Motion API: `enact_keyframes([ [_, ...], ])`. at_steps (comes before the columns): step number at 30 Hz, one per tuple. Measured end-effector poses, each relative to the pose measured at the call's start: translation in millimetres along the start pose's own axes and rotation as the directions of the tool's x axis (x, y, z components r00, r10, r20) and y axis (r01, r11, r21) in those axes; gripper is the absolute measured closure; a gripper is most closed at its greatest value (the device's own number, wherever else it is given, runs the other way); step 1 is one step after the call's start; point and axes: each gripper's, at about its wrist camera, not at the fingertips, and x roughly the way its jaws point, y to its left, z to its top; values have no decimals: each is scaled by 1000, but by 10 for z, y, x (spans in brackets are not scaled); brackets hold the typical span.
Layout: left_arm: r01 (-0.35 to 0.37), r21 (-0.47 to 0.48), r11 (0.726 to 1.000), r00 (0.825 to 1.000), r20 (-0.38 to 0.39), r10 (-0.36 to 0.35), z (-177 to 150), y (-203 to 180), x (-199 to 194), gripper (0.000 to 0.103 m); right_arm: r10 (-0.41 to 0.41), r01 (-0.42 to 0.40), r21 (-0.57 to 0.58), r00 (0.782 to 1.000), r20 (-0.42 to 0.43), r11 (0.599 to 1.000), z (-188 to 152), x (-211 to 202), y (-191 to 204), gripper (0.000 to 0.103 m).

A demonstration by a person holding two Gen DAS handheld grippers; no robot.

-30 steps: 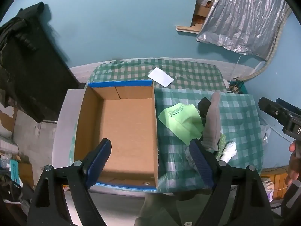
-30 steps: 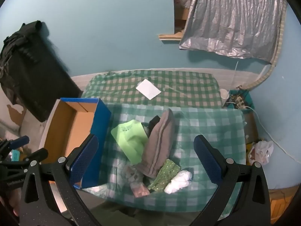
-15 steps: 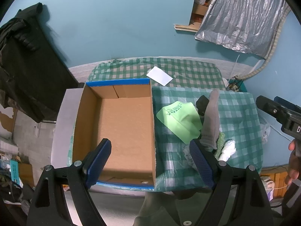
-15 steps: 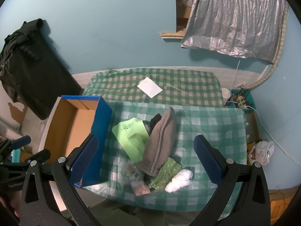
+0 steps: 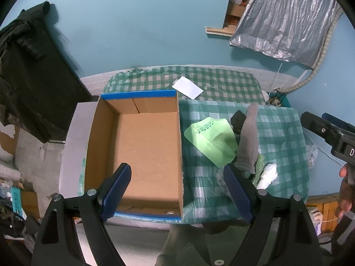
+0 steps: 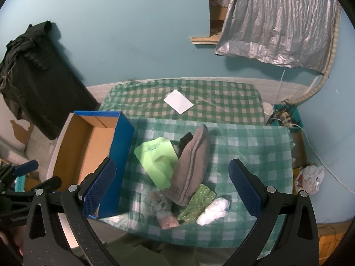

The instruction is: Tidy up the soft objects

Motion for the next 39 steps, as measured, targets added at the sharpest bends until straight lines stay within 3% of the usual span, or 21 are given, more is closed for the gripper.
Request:
enact_keyframes([
  [32, 23, 7, 1000, 1000, -19, -23, -11, -25, 33, 17, 2, -2, 1, 1000, -8, 1000, 6, 0, 19, 2],
  [39, 23, 18, 1000, 999, -23, -23, -8, -82, 38, 17, 7, -7, 6, 1000, -18, 1000, -118, -5, 57, 2],
])
